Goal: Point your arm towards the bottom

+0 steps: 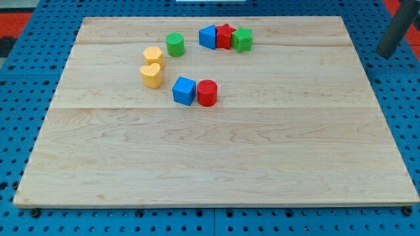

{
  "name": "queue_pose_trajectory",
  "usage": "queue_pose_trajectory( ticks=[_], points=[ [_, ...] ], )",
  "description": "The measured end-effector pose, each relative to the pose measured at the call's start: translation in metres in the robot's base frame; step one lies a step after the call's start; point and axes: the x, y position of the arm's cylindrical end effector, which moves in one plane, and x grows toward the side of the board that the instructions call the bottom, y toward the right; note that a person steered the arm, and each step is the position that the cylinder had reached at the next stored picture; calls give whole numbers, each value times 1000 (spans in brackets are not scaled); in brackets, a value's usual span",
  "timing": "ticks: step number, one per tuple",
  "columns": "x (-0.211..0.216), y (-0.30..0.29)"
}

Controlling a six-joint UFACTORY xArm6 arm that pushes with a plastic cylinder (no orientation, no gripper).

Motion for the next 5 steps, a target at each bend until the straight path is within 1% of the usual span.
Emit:
queue_pose_trajectory(
  ticks=[2,3,4,5],
  points=[
    [0,0],
    [-7,-3],
    [-27,-30],
    [-43,-73]
  ],
)
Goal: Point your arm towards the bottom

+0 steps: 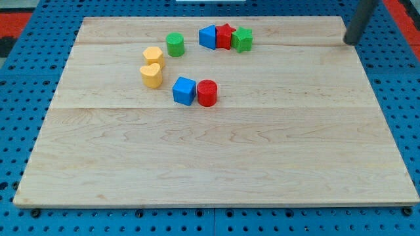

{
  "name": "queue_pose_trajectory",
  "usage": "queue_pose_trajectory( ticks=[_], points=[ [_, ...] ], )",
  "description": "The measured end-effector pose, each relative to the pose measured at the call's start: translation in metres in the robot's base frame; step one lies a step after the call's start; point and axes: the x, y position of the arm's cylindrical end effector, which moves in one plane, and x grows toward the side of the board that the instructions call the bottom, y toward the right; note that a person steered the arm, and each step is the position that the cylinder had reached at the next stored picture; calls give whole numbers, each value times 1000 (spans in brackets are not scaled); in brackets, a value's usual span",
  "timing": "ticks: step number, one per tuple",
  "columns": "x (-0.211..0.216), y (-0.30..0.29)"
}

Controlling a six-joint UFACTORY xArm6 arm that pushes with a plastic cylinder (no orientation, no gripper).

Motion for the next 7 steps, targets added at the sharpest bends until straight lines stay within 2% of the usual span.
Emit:
queue_pose_trajectory(
  ticks=[2,4,5,6,7],
  points=[
    [-2,-4],
    [1,-41],
    [4,-43],
    [50,-71],
    [113,-130]
  ],
)
